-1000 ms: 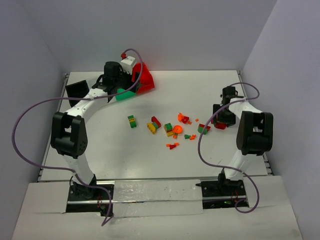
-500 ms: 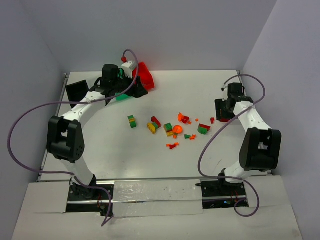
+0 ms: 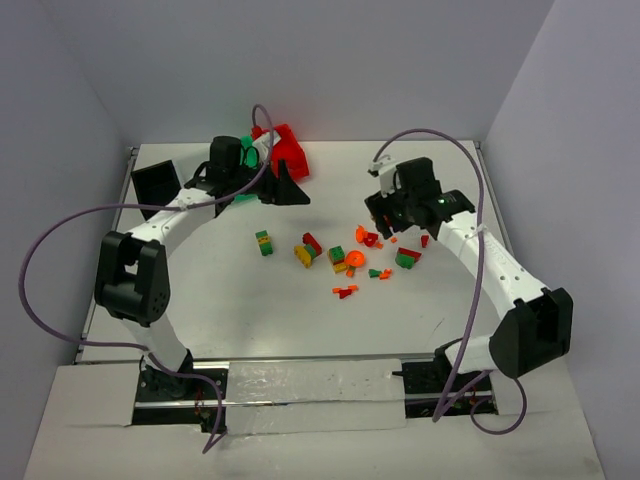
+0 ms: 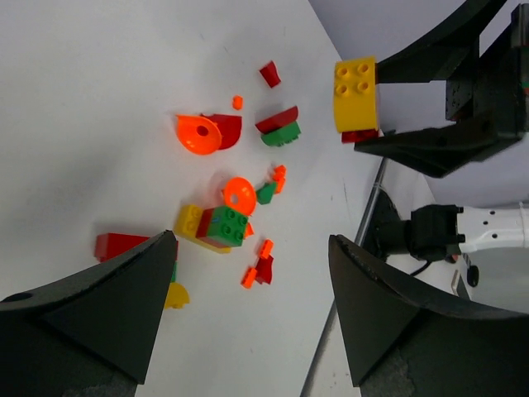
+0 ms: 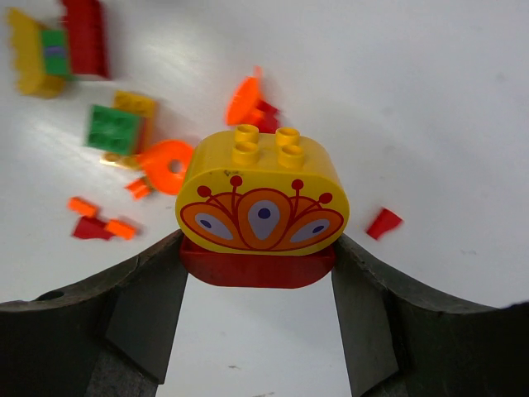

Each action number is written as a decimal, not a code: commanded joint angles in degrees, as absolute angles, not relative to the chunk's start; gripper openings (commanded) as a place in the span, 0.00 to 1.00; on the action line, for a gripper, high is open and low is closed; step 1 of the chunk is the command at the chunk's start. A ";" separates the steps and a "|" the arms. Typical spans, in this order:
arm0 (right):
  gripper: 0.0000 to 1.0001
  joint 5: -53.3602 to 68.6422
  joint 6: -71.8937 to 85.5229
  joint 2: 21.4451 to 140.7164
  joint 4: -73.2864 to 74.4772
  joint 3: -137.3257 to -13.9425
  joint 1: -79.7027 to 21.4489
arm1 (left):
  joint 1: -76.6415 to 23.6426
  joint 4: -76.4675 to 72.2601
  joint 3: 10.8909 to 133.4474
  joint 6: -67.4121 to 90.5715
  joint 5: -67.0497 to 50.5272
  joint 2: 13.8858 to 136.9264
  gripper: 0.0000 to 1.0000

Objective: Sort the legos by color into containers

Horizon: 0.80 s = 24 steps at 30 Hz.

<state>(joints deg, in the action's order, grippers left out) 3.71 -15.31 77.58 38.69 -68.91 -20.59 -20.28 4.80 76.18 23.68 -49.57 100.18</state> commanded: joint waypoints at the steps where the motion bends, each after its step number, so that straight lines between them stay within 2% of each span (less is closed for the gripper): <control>1: 0.63 4.18 -15.39 77.44 39.89 -72.61 -27.72 | -24.56 3.72 75.06 24.21 -52.65 99.60 0.84; 7: 0.63 1.99 -15.63 78.72 39.81 -74.31 -35.24 | -27.58 2.41 73.65 25.53 -54.68 99.05 0.86; 24: 0.63 0.68 -16.41 81.37 40.28 -77.35 -41.58 | -30.26 0.53 73.32 29.19 -59.34 100.95 0.84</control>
